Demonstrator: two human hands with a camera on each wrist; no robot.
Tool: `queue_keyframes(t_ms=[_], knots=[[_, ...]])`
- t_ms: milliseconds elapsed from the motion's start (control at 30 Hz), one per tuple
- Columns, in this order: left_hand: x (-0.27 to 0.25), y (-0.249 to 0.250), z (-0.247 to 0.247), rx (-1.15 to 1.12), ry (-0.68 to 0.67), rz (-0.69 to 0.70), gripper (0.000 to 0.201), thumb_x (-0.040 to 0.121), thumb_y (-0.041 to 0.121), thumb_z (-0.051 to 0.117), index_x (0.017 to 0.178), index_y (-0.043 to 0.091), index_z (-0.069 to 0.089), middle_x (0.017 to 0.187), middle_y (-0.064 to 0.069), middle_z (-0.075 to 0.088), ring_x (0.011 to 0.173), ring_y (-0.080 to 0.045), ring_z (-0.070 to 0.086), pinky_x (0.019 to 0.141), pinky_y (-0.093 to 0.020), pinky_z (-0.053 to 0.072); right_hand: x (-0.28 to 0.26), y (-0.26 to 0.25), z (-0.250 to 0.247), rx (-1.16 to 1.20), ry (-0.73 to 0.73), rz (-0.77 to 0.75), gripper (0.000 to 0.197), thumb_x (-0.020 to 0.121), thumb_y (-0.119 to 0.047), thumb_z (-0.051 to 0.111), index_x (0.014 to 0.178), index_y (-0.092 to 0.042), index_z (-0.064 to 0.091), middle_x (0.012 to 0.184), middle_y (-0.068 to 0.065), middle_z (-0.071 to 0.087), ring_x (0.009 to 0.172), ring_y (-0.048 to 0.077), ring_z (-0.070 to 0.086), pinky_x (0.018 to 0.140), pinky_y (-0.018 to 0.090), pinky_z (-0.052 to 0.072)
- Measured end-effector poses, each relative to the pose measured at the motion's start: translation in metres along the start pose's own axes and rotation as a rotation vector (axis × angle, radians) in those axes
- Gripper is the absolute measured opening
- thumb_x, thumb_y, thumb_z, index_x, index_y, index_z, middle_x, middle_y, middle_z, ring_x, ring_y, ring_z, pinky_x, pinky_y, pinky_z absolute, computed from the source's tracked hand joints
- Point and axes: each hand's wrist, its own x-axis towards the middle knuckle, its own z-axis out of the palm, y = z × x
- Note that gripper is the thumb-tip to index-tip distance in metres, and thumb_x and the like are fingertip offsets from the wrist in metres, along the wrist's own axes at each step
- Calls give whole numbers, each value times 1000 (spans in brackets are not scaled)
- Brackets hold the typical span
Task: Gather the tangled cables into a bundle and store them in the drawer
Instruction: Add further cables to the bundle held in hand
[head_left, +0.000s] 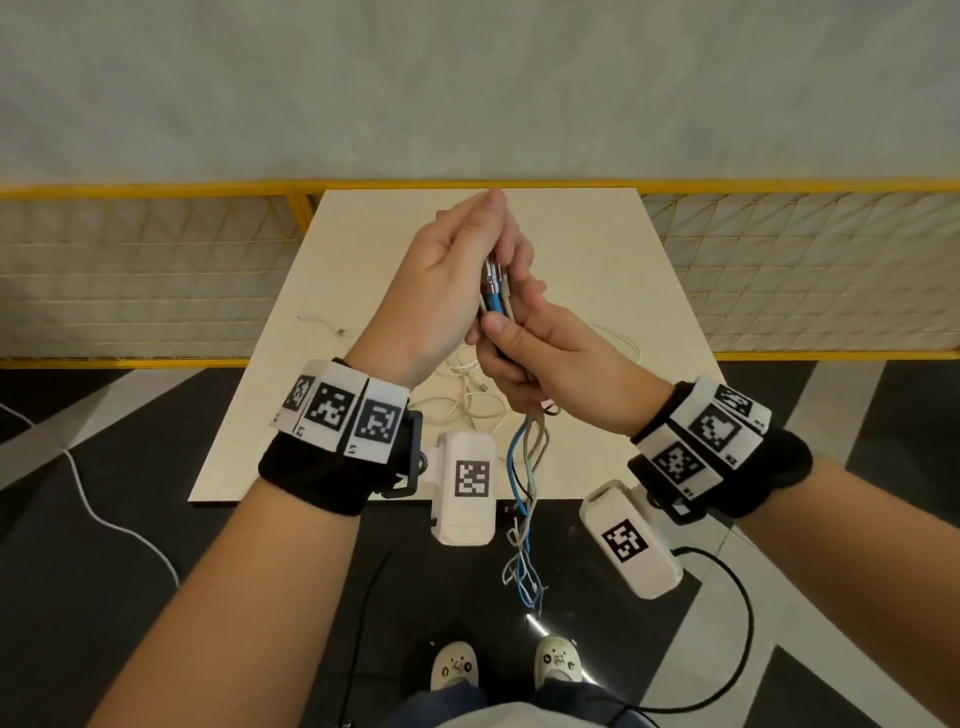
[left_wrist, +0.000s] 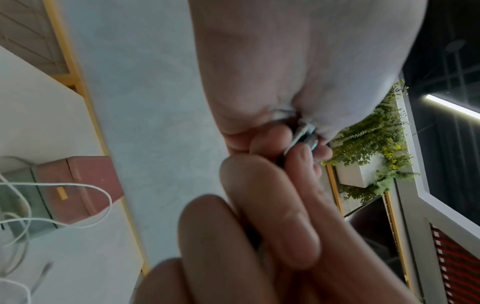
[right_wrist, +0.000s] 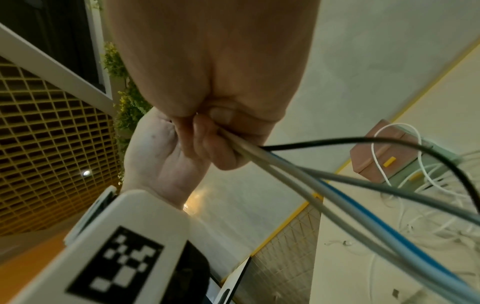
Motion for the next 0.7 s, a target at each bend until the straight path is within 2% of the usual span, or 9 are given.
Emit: queue_keyframes(t_ms=[67,133,200,233,300,400,467,600,700], knots=[[0,-2,-3,55,-53,35,32,107,22,29,97,14,58,81,-12,59,64,-19,62,43,-21,40,-1,1,1,28,19,-2,20,102,-19,26,95,-9,43,62,-1,31,47,15,19,42,30,17],[-1,0,-2,-42,-86,34,32,105,29,38,136,23,42,96,-11,66,83,-27,68,62,-26,51,-2,2,0,40,82,-20,23,104,-16,25,90,-11,43,62,-1,30,48,14,18,42,27,15],[-1,-4,0,-195,-29,-59,73,87,49,57,148,34,19,98,0,71,87,-20,70,69,-28,51,-1,1,-2,55,146,-41,25,103,-14,25,87,-12,43,62,-2,28,48,12,18,41,23,16],[-2,-8,1,-212,-10,-120,85,74,57,62,147,35,24,92,4,72,81,-14,69,68,-29,51,-1,0,-4,57,157,-47,25,103,-14,27,85,-11,43,61,-1,28,48,10,19,41,21,17],[-5,-14,4,-27,-69,-204,70,67,68,66,124,29,60,95,-2,73,84,-17,70,75,-38,56,2,-3,-7,37,133,-24,18,99,-13,34,84,-7,43,61,1,31,47,7,25,42,21,20],[-7,-12,4,218,-67,-261,51,96,56,46,92,15,76,98,-4,76,90,-16,73,76,-32,61,5,-2,-11,-28,33,-5,18,91,-7,40,100,7,47,67,4,41,53,11,38,47,23,31],[-4,-7,3,247,32,-195,57,103,45,35,70,12,68,89,2,77,78,-5,72,63,-18,54,4,4,-13,-199,-27,-28,16,96,-11,38,97,0,49,73,3,46,61,13,49,57,22,44],[5,-1,-6,39,221,-50,57,104,42,34,52,17,36,47,5,44,47,-20,56,60,-36,53,-1,37,-15,-504,-16,-40,19,102,-14,28,96,-2,42,82,-3,48,74,10,61,72,22,48],[6,11,-14,-108,269,-37,57,103,42,34,51,21,32,50,2,26,39,-14,28,42,-26,31,-8,74,-13,-537,-51,65,18,101,-14,28,95,-4,41,82,-1,48,78,18,60,72,10,43]])
